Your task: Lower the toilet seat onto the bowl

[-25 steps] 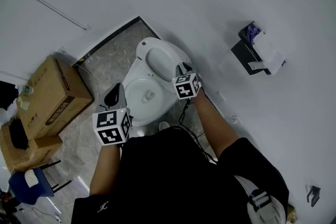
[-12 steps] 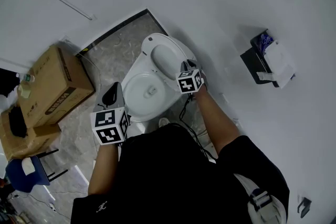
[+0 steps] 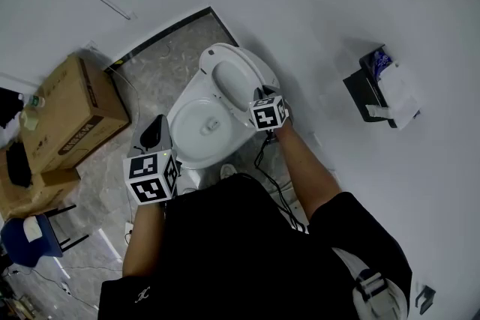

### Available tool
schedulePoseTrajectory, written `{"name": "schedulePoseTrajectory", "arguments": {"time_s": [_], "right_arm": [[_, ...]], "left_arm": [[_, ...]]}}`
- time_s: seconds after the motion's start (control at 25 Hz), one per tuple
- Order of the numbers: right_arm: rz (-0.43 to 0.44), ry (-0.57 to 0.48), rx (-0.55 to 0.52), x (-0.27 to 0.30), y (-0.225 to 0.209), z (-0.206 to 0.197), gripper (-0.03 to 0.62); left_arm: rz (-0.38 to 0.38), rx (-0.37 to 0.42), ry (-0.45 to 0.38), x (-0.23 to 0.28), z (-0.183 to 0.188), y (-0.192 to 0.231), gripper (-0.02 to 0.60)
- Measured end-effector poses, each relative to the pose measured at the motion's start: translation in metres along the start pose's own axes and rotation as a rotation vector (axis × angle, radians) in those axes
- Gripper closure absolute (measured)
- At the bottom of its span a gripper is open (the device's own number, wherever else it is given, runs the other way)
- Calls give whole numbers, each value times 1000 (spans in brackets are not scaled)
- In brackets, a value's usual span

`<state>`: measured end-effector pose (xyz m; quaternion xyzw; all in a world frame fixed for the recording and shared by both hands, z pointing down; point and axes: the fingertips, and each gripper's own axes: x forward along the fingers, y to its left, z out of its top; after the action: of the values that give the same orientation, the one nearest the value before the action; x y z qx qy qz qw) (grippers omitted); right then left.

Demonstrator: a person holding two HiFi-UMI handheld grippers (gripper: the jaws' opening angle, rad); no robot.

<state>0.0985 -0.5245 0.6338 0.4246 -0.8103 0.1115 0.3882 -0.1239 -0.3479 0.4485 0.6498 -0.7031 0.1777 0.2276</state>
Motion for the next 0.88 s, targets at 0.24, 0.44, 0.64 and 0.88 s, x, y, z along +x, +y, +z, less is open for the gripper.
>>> {"name": "schedulePoseTrajectory", "arguments": {"time_s": [0.24,0.44,0.64,0.88], "right_arm": [[-29,-49,-23,-12,26,-3,533],[30,-41,-89,-28,71,-5,531],[63,-27,-170,-42,120,-18,528],[160,43,-310,-50,205,-49,517]], "left_arm": [[1,-14,-12,-15,-10,1,572],[-1,-37,-15,-37,-22,16,572],[4,-42,-12,-64,-40,36,572],[41,-84,3,-109,-76,75,572]]}}
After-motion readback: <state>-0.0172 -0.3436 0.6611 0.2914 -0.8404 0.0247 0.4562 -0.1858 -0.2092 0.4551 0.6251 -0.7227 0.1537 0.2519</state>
